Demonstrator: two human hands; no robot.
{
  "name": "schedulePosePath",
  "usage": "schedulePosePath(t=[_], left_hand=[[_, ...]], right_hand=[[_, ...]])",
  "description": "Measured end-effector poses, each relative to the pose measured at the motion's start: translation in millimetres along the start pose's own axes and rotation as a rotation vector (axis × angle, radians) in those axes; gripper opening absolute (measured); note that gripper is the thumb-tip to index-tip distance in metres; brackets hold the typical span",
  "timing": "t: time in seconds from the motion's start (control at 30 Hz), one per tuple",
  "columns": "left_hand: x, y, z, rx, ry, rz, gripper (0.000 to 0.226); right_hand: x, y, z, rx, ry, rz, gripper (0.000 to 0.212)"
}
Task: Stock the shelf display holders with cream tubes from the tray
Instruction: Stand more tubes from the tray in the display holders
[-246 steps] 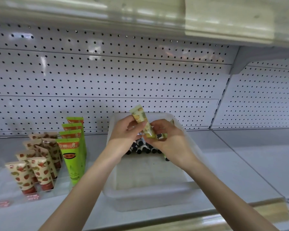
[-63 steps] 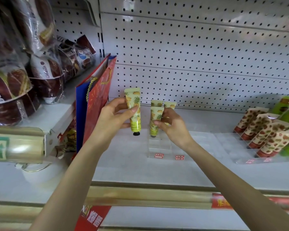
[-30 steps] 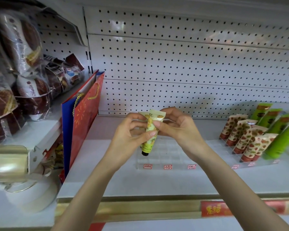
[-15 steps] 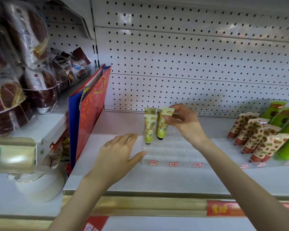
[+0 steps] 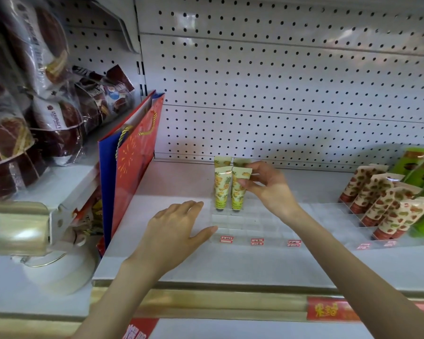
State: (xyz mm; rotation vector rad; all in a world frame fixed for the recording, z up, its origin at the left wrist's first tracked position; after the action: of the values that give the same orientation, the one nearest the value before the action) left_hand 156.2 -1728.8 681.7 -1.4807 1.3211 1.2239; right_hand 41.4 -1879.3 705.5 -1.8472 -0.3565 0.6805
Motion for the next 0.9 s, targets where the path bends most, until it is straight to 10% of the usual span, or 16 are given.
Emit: schedulePosePath(t=[0.3, 0.9], left_hand=[[1, -3, 2, -0.040, -0.028, 0.101, 0.116], [-44, 5, -3, -0.009, -0.050, 0.075, 0.102]], right_hand=[[-1, 1, 2, -0.007, -0.018, -0.006, 0.019], [-52, -34, 40, 0.040, 0.099, 0.288, 0.015]])
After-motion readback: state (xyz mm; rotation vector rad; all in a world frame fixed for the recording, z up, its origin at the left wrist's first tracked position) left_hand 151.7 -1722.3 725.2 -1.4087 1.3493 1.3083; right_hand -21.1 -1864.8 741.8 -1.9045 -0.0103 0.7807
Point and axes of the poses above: each hand's wrist, its own z-axis away from the middle knuckle, its own x-axis out of the palm, y = z × x, the point moved 9 cm from there along -z, towards the middle knuckle, and after that the axes turned 5 degrees about -y, right-handed, at the moved point
